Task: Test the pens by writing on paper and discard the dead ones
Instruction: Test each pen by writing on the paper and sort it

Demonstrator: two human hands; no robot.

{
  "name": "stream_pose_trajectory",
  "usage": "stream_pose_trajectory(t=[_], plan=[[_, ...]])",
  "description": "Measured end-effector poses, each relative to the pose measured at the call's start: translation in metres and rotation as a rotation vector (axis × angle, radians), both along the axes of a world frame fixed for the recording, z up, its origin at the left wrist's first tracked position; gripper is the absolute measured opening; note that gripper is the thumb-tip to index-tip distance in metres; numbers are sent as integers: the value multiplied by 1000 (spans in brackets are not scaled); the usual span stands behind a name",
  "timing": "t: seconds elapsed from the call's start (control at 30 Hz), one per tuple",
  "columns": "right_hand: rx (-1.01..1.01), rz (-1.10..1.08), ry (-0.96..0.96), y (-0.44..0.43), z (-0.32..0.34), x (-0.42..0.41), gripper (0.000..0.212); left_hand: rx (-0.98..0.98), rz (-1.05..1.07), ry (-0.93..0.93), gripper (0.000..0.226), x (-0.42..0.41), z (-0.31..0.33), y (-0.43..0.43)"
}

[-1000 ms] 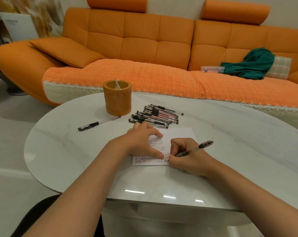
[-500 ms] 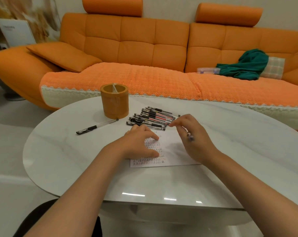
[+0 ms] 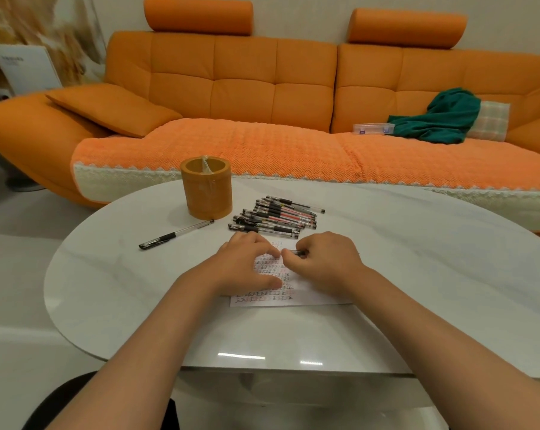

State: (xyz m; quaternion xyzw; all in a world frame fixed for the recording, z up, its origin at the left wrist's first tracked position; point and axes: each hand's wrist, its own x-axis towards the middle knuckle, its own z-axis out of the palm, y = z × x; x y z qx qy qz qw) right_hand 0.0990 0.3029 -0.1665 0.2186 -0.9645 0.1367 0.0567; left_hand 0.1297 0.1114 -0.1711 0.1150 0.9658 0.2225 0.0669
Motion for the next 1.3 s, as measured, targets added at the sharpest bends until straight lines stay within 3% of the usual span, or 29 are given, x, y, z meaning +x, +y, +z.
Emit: stream_pose_trajectory(t=[0.13,0.27,0.4,0.5,0.7,0.9,1.2,1.3], plan=[[-10,1,22,-8,-1,-2,57,29,-18,6,55,2,-1,-6],[-103,25,7,-16,-3,-7,22,-7,-12,-18,60,3,0,-16],[-73,88,-25,-25,-5,-16,46,23,20,-16,51,5,5,-31],[-57,124,3,-36,-8,-24,56,20,136,92,38,3,6,-46],[-50,162,125,-58,-15,-40,35,-124,423,332,48,-2,6,-74],[-30,202,188,-71,-13,-47,31,-311,542,200,49,-3,-1,-95],[-34,237,195,-56,-5,-41,34,-186,558,189,47,-8,-3,-96],[-83,227,165,-47,-4,-36,38,-128,506,288,51,-7,4,-85]])
